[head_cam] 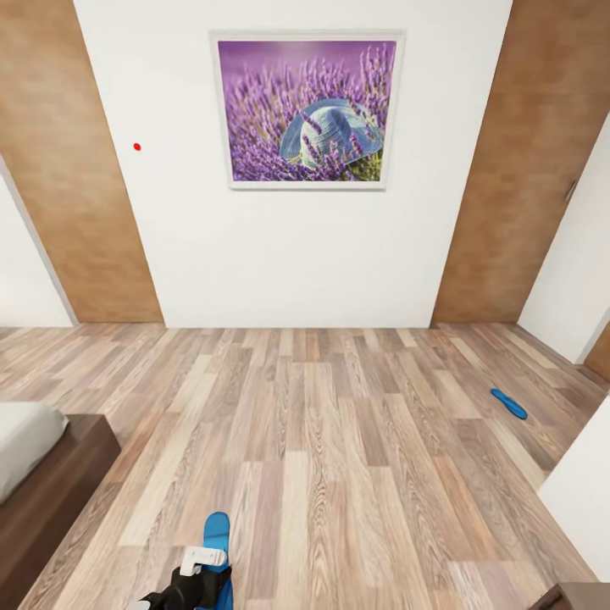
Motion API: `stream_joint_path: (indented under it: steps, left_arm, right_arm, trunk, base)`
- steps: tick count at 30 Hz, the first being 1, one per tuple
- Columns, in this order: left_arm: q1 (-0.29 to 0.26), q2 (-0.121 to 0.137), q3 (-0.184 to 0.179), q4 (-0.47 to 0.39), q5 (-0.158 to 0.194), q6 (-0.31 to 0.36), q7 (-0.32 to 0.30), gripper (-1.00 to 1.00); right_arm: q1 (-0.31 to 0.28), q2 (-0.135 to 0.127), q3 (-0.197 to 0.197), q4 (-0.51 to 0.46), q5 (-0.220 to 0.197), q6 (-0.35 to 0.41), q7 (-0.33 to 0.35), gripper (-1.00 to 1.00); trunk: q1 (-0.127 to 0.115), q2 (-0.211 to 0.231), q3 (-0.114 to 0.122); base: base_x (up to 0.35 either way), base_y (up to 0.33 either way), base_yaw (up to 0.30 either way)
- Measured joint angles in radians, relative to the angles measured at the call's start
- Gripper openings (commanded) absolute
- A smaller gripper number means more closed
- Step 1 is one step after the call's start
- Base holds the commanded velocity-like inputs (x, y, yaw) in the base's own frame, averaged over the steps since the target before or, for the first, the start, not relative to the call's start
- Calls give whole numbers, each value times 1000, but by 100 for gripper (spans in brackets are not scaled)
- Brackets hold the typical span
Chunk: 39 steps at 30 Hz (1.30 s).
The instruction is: In the bedroom, move the book from the bed onto either nightstand, and place the two sandals side by side next to the bed.
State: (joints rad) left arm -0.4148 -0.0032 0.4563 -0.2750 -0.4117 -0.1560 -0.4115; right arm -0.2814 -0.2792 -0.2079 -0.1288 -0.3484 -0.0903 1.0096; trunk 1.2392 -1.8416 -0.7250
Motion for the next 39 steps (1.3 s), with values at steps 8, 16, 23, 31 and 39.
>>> stream_joint_path:
  steps: [8, 16, 23, 31, 39]
  left_arm:
    - [0, 0, 0, 0, 0, 0, 0, -100]
    - [0, -1, 0, -1, 0, 0, 0, -100]
    - [0, -1, 0, 0, 0, 0, 0, -100]
    - [0, -1, -1, 0, 0, 0, 0, -100]
    - [0, -1, 0, 0, 0, 0, 0, -100]
  right_arm:
    - [0, 0, 0, 0, 0, 0, 0, 100]
    - [0, 0, 0, 0, 0, 0, 1, 100]
    - [0, 0, 0, 0, 0, -1, 0, 100]
    - [0, 0, 0, 0, 0, -1, 0, 100]
    - [0, 0, 0, 0, 0, -1, 0, 100]
  trunk:
    - [0, 0, 0]
    - [0, 0, 0]
    - [0, 0, 0]
    - [0, 0, 0]
    - [0, 0, 0]
  base:
    - [310, 0, 0]
    - [297, 0, 0]
    - [283, 0, 0]
    - [257, 0, 0]
    - [188, 0, 0]
